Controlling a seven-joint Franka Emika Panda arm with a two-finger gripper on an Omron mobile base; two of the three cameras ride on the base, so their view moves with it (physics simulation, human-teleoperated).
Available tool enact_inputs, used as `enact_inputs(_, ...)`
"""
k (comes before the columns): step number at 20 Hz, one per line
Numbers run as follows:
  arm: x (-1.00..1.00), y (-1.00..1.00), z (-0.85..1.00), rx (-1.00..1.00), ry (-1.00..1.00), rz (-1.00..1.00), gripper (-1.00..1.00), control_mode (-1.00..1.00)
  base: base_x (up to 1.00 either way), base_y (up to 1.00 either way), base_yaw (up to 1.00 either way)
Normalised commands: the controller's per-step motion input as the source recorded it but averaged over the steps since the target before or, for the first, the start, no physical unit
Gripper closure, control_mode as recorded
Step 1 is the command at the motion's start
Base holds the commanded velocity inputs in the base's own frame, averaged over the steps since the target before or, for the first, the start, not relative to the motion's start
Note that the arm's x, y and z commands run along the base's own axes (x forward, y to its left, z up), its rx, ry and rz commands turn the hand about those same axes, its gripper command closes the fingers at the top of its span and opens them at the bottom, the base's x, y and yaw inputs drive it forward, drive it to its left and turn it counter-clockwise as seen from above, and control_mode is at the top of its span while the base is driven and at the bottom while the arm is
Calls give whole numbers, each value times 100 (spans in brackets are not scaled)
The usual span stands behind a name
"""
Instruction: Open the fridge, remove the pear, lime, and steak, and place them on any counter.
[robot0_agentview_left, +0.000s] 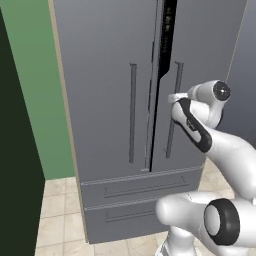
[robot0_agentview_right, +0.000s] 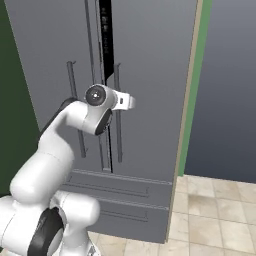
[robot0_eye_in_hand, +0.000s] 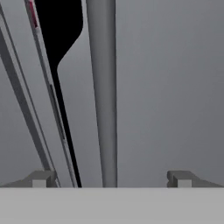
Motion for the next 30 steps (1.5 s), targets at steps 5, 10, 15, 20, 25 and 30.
enact_inputs(5,69,-4,0,0,0,0,-100,-100,0,0,0)
enact_inputs(10,63,0,0,0,0,0,-100,-100,0,0,0)
enact_inputs(15,65,0,0,0,0,4,-100,-100,0,0,0)
enact_inputs(20,61,0,-4,0,0,4,-100,-100,0,0,0)
enact_inputs(25,17,0,0,0,0,0,100,-100,0,0,0)
enact_inputs(30,0,0,0,0,0,0,100,-100,0,0,0)
